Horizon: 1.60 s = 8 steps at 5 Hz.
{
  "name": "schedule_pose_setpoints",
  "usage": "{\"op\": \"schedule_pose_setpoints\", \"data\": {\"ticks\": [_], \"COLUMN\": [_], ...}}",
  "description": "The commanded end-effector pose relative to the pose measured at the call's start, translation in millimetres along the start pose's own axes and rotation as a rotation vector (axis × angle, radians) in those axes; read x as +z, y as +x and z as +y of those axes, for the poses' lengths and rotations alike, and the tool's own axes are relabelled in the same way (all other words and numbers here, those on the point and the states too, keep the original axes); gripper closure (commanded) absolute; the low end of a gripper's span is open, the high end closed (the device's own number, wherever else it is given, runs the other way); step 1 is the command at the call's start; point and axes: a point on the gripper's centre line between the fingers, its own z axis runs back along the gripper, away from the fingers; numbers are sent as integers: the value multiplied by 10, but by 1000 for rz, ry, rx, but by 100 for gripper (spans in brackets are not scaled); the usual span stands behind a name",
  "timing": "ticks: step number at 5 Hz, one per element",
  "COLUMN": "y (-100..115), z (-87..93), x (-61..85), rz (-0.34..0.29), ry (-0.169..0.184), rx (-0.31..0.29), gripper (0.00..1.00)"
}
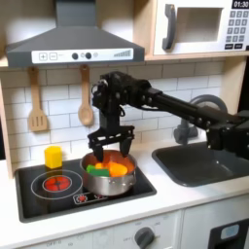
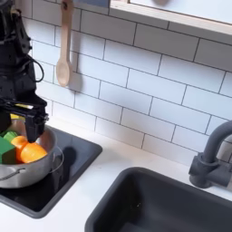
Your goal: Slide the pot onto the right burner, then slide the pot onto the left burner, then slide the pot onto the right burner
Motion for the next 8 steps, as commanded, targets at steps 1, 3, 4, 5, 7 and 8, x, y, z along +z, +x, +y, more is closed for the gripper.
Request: {"op": "schedule_pose_setpoints", "data": {"ticks": [1,3,4,5,7,8], "y": [-7,-21,-24,-9,36,41], "z": [40,25,51,64,110,110], "x": [-109,-196,-212,-249,-245,-241], "rz": [34,72,75,84,77,72], "ry": [-17,-24,-22,-13,7,15], "rx": [-14,-49,-41,-36,-11,-4], "gripper": [0,0,0,0,0,0]}}
